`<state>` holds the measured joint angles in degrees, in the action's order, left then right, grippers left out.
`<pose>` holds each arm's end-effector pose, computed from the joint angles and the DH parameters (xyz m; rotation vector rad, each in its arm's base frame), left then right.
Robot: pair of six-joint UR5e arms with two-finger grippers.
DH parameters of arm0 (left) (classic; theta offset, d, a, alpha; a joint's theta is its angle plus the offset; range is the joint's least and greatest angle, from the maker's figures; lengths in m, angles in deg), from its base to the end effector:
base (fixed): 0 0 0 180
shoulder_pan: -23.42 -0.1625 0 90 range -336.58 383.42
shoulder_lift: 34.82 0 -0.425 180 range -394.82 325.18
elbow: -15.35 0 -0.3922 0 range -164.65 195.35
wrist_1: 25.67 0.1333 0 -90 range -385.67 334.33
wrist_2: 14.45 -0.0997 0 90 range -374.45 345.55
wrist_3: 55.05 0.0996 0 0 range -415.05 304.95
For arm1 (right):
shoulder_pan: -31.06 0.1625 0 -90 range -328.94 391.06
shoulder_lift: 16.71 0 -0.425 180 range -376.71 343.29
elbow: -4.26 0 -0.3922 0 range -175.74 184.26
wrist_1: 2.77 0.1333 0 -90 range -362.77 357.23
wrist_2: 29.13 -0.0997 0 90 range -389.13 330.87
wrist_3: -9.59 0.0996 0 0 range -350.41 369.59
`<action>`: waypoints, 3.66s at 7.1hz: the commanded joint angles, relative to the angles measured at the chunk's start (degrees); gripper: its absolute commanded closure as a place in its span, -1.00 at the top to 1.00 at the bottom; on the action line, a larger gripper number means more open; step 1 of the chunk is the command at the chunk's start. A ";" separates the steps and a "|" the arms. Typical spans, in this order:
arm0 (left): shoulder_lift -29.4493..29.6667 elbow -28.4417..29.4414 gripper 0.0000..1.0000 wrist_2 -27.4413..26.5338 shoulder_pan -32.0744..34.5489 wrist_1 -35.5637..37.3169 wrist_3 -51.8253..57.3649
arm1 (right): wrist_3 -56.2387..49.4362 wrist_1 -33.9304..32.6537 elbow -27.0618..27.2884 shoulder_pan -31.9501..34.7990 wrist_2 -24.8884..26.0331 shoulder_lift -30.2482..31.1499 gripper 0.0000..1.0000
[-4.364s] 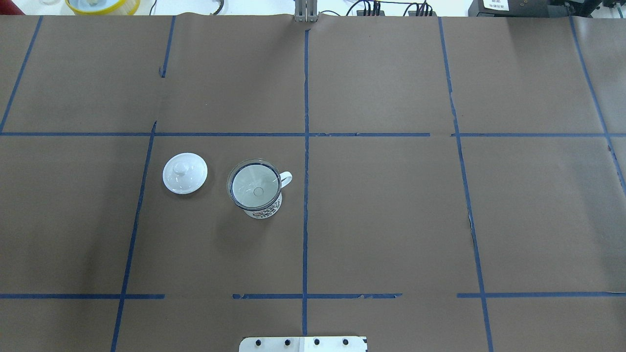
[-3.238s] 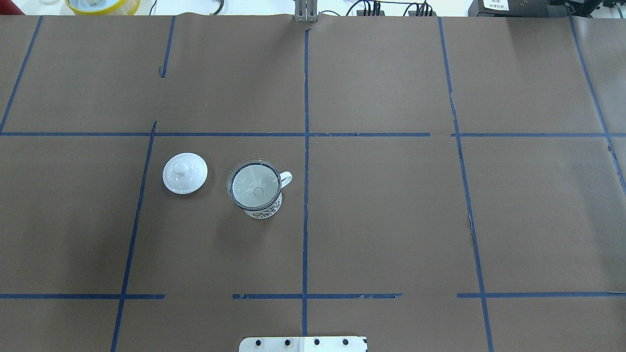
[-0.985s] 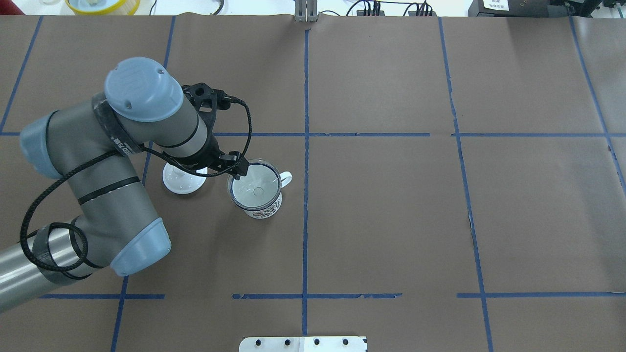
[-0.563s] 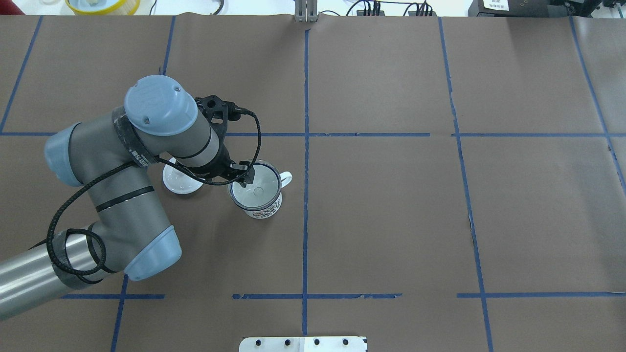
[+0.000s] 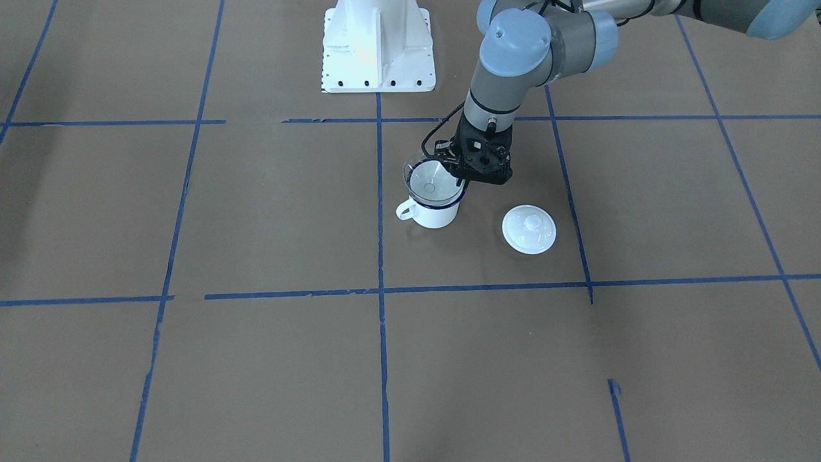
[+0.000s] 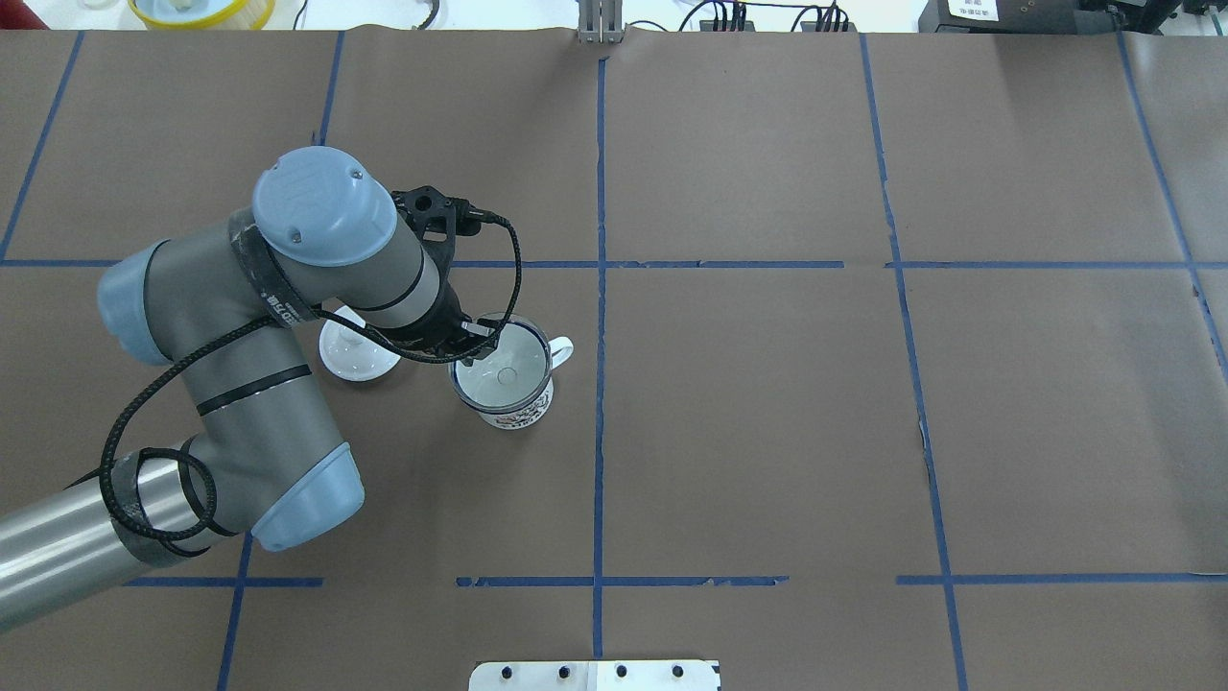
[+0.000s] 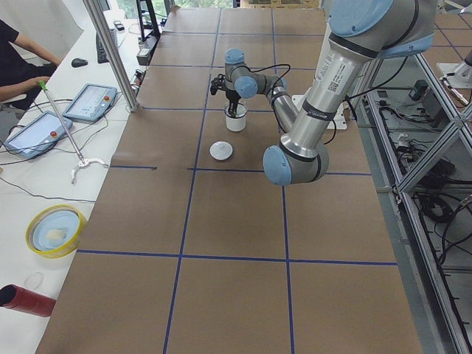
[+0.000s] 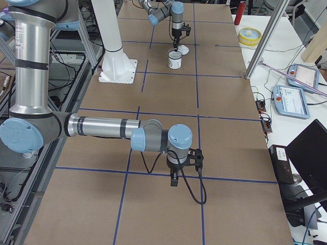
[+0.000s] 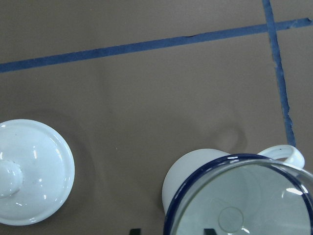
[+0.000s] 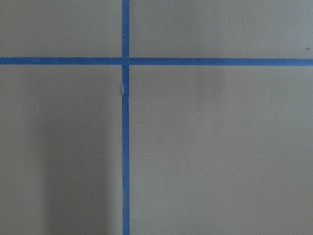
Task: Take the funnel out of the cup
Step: 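Move the left gripper over the mug and grasp the clear funnel, then lift the clear funnel up out of the mug with the left gripper, then carry the funnel farther from the robot and lower it onto the table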
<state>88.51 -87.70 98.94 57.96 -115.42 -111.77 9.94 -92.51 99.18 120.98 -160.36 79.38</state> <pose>0.4733 -0.4396 0.2251 0.1225 0.8737 0.1437 0.0670 -0.4456 0.6696 -0.0179 -0.7195 0.0102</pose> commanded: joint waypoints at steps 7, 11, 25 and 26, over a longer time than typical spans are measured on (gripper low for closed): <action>0.06 -10.13 -1.00 7.96 8.15 10.44 4.68 | 0.00 0.00 0.00 0.00 0.00 -0.02 1.00; -1.68 -7.37 -1.00 7.76 16.76 -7.62 6.54 | 0.00 0.00 0.00 0.00 0.00 0.06 1.00; -7.23 31.42 -1.00 -53.36 1.58 -66.44 -9.98 | 0.00 0.00 0.00 0.00 0.00 -0.02 1.00; -6.97 32.99 -1.00 -53.79 1.49 -66.52 -10.07 | 0.00 0.00 0.00 0.00 0.00 0.06 1.00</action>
<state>81.30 -56.17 45.74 59.68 -181.85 -121.66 9.94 -92.51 99.18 120.98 -160.36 79.39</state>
